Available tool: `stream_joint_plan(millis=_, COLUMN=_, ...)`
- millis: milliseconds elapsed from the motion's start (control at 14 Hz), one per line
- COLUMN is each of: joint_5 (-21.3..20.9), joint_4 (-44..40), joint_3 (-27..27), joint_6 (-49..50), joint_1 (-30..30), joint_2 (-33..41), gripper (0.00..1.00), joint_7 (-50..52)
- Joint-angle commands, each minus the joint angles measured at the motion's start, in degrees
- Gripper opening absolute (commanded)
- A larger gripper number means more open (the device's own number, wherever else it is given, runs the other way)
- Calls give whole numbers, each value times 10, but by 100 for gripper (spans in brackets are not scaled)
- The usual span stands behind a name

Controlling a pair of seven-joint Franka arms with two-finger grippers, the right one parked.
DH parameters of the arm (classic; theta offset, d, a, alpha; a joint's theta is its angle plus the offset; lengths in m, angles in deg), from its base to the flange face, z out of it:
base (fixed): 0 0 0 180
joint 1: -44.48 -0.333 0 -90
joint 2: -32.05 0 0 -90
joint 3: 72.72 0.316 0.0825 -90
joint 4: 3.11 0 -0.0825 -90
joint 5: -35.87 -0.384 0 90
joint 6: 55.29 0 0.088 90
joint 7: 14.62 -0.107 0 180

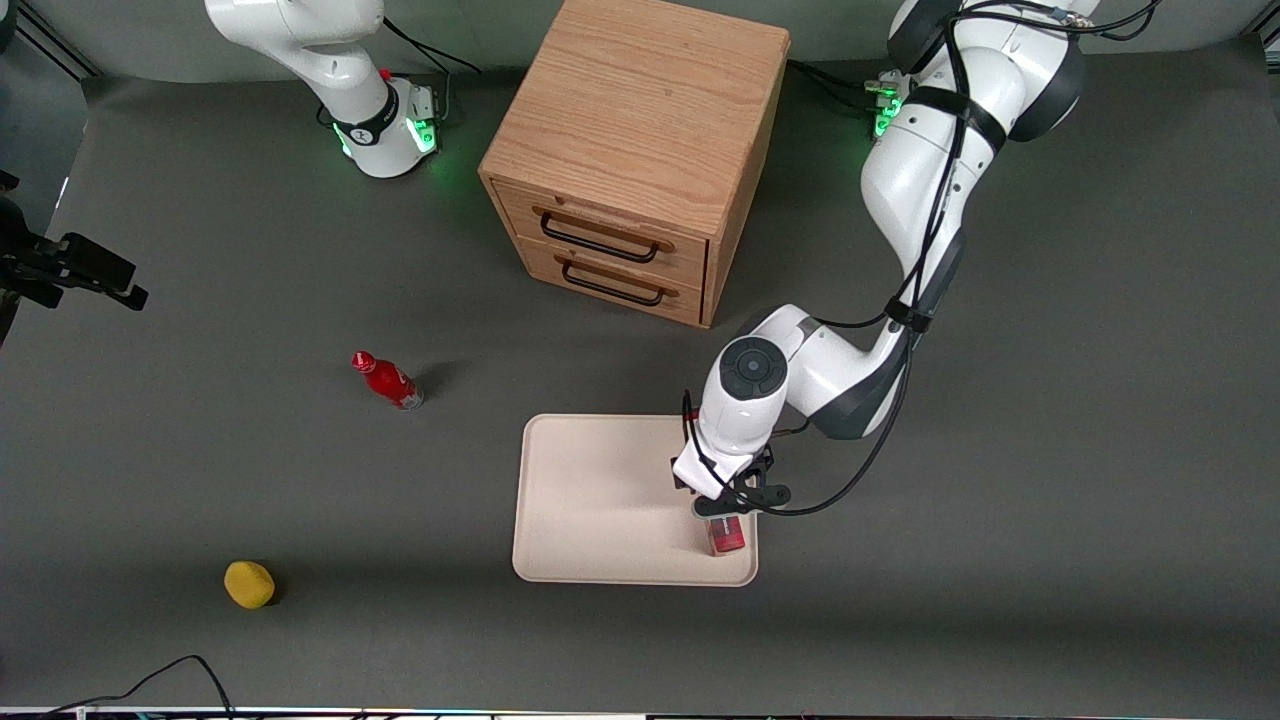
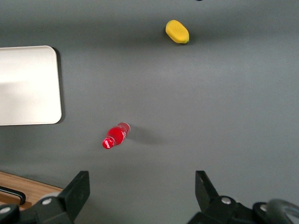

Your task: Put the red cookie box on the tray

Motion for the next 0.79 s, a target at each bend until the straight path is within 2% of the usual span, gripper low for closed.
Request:
stream_joint_plan(millis=0, joint_5=0, joint_4=-5, joint_3=3, joint_6=9, joint_1=0, joint_2=15, gripper=100, joint_7=6)
stream_joint_plan(millis=286, joint_5=3, joint_4=-2, joint_3=1, joint_6=127, joint_1=-9, joint_2=70, gripper=100, joint_7=-15)
stream_joint_plan(millis=429, joint_5=6, joint_4=20, joint_3=1, joint_6=167, joint_1=-16, joint_2=116, gripper=100, joint_7=-70)
stream_joint_plan(millis=500, joint_5=16, joint_4=49, joint_3=0, joint_6=177, joint_1=-26, joint_2=150, gripper=100, joint_7=-93)
stream_joint_plan(millis=643, joint_5=63, joint_4=130, joint_3=3, joint_6=181, joint_1=-49, joint_2=234, gripper=100, joint_7=-131)
stream_joint_plan(millis=714, joint_5=70, joint_4=169, joint_3=4, joint_6=184, joint_1=-68, joint_2=276, gripper=100, joint_7=-171)
